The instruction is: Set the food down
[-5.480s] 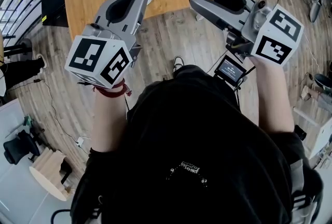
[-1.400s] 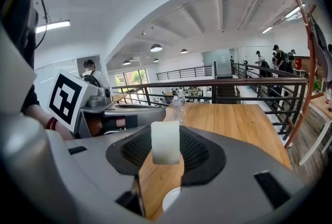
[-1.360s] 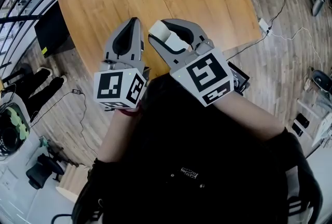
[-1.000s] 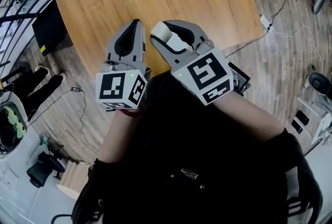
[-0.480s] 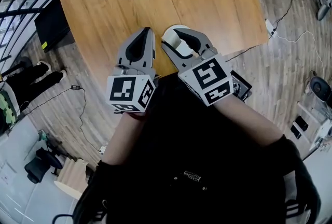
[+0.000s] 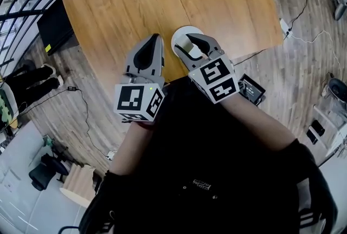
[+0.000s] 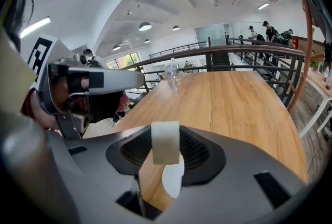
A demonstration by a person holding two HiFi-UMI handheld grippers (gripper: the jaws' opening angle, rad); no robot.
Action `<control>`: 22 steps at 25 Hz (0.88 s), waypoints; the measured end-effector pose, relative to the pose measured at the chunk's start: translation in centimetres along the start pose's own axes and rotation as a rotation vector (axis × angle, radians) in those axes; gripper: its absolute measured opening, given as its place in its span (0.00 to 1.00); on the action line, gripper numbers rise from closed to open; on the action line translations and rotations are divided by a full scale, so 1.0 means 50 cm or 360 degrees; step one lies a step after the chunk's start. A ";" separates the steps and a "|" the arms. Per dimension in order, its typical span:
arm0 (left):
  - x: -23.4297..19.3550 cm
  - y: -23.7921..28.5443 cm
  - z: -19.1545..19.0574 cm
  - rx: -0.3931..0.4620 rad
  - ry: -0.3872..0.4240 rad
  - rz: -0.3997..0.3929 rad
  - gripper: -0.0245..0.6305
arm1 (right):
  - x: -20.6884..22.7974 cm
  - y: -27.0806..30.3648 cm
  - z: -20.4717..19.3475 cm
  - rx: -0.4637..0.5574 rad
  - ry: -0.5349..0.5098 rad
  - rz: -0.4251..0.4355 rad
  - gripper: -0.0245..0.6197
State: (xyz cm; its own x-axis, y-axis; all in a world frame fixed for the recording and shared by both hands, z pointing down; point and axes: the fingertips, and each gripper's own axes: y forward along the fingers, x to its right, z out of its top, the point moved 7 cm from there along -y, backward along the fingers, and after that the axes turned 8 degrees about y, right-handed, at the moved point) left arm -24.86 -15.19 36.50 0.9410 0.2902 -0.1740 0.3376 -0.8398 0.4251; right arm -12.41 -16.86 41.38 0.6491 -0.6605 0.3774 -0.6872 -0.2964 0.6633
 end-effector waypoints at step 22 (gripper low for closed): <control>0.021 -0.006 -0.037 -0.0106 -0.0007 0.0005 0.04 | 0.053 0.067 -0.132 -0.0230 0.0050 -0.0065 0.31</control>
State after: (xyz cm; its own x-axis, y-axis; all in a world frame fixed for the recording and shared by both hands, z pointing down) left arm -23.91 -13.78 37.83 0.9420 0.2856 -0.1765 0.3357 -0.8084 0.4835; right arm -10.85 -15.03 48.86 0.6870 -0.6273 0.3668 -0.6074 -0.2187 0.7637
